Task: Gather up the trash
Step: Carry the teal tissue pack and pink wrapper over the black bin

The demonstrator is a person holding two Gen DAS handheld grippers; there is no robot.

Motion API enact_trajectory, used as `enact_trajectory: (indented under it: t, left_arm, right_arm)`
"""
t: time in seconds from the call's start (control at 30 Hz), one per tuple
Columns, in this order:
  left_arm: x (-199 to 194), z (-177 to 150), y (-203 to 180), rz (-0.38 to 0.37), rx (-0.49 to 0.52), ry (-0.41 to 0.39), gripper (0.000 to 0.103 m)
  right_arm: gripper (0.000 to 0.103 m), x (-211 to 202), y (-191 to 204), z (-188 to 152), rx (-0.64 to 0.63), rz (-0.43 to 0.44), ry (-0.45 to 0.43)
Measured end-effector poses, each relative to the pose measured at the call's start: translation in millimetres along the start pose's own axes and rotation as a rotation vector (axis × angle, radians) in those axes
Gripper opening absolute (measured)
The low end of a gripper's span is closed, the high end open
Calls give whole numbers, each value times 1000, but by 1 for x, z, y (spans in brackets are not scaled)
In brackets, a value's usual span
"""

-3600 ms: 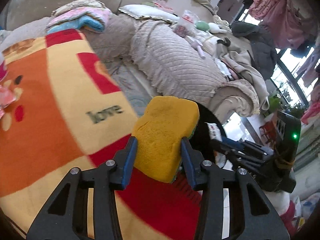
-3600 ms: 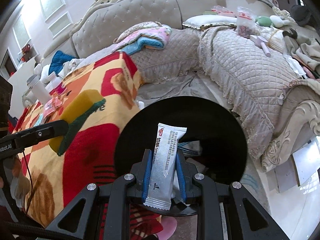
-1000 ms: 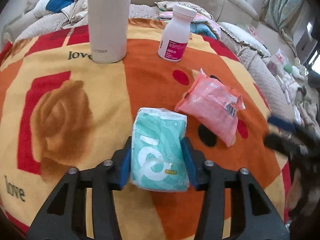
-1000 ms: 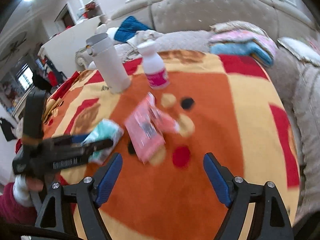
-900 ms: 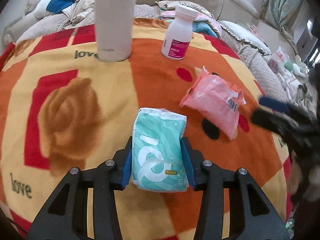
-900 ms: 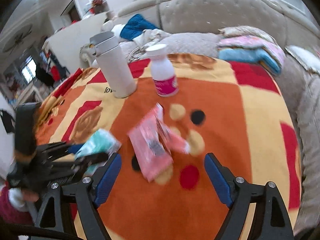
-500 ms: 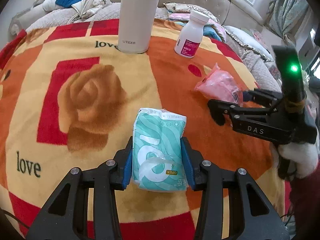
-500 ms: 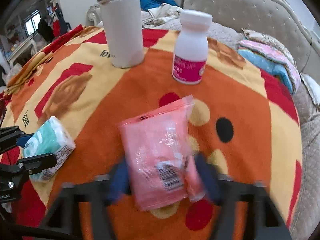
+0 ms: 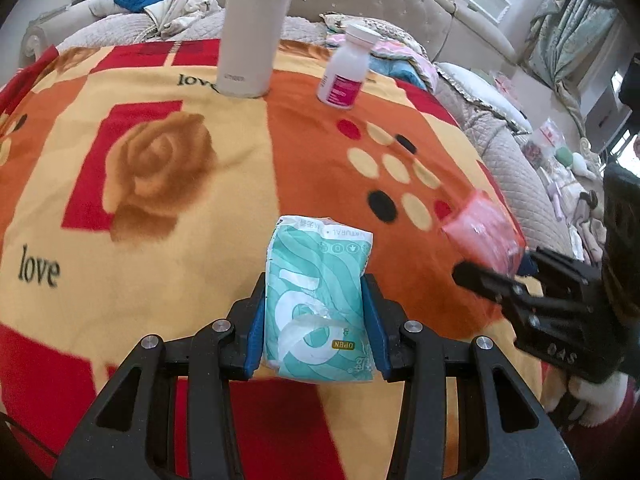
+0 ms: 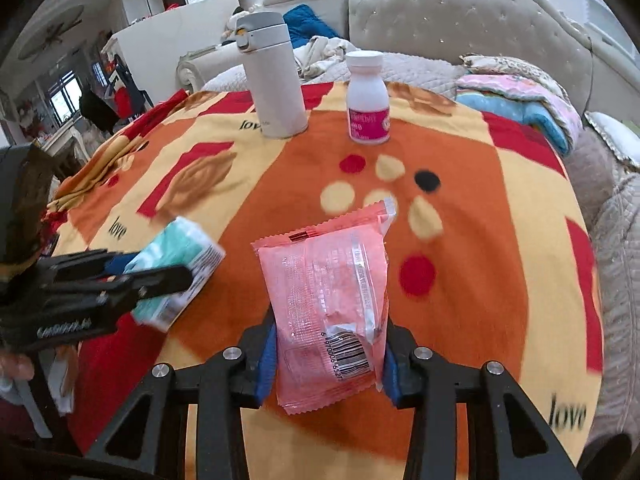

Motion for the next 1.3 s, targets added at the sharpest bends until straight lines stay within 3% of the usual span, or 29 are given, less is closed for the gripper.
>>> enact_trajectory:
  t: [0.2,0.5,1.0,1.3]
  left_arm:
    - [-9,-18,-34,-35,35,7,41]
    - [-17,-37,-100,-114,96,16,41]
    - [-1,-66,-235,-254,245,67,41]
    - [25,-77,-300,-279,349,93,41]
  right_arm:
    - [41,-35,-5,-33,48,-11,-17]
    - [41,-87,-40,-71,101,-94,-44]
    - [41,-168,-143,-142,303,-268,-88]
    - [41,-193,-200,-175,411,-342,-94]
Point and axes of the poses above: each gripper's, at about its wrist camera, not at the fingertips, and x roughly the way its jaws point, y to its left, z to its top, the point moved 10 cm from there along x, roughly the way its jaws point, and after that the axes turned 5 degrees about -y, right-handed, at the moved point
